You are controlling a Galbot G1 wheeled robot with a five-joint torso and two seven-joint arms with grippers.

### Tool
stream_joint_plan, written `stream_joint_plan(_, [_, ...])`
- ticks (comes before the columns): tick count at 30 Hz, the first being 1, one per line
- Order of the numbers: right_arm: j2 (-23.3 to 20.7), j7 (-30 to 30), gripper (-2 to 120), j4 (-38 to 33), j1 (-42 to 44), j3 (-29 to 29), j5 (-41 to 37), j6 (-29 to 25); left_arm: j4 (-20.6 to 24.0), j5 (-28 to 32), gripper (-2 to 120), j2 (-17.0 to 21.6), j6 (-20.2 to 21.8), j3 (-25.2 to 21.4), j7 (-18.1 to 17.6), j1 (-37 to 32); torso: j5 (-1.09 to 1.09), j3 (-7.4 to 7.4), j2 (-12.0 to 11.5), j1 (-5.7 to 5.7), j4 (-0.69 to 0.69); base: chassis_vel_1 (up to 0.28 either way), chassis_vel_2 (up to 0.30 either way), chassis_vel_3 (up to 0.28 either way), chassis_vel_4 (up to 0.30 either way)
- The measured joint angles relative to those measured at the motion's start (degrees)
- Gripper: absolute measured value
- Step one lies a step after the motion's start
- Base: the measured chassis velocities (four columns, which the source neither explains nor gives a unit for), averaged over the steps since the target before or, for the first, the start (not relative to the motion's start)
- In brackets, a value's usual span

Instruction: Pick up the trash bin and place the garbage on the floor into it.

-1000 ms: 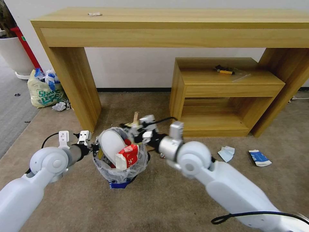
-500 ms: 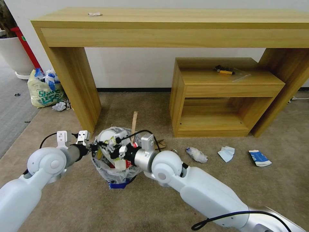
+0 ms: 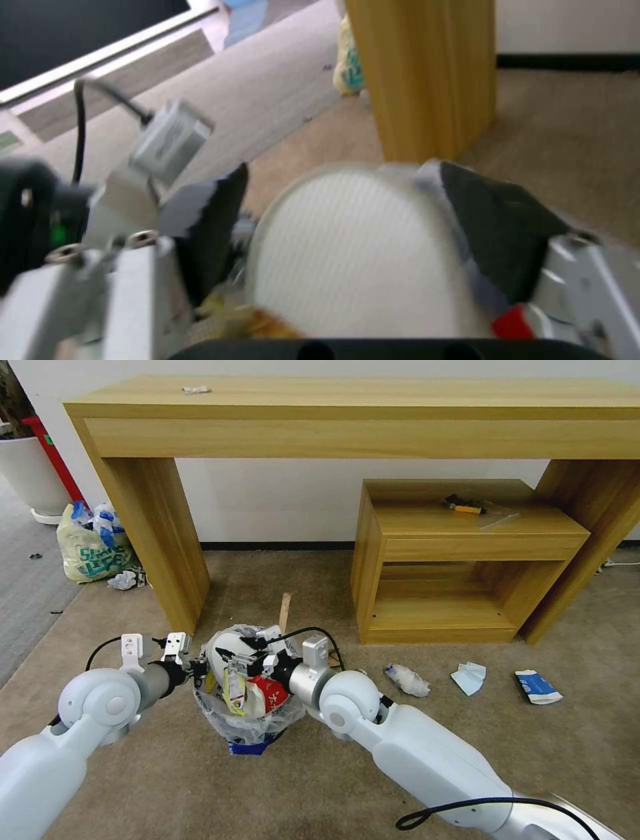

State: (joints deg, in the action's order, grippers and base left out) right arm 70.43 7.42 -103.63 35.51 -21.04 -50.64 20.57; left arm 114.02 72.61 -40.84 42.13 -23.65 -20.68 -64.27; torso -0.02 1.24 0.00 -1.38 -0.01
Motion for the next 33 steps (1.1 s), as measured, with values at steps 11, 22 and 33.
stream_joint_plan(11, [-3.56,0.93,100,-4.03,3.23,5.89,2.71,-0.08,1.06,-0.73,0,-0.25,0.00,-1.82,-0.46,-3.37,0.00,0.00,0.00,0.00,0.00,0.000,0.000,0.000,0.000])
stream_joint_plan(22, [-7.83,6.00,100,-6.87,13.42,18.62,8.10,-0.27,2.08,-0.97,0,-0.75,0.00,-2.89,-1.15,-5.69,0.01,0.00,0.00,0.00,0.00,0.000,0.000,0.000,0.000])
stream_joint_plan(33, [-6.71,1.24,100,-6.81,29.68,33.22,17.88,-5.53,2.64,-1.18,0,-1.70,0.00,-3.87,-1.78,-6.50,0.00,-0.01,0.00,0.00,-0.01,0.000,0.000,0.000,0.000])
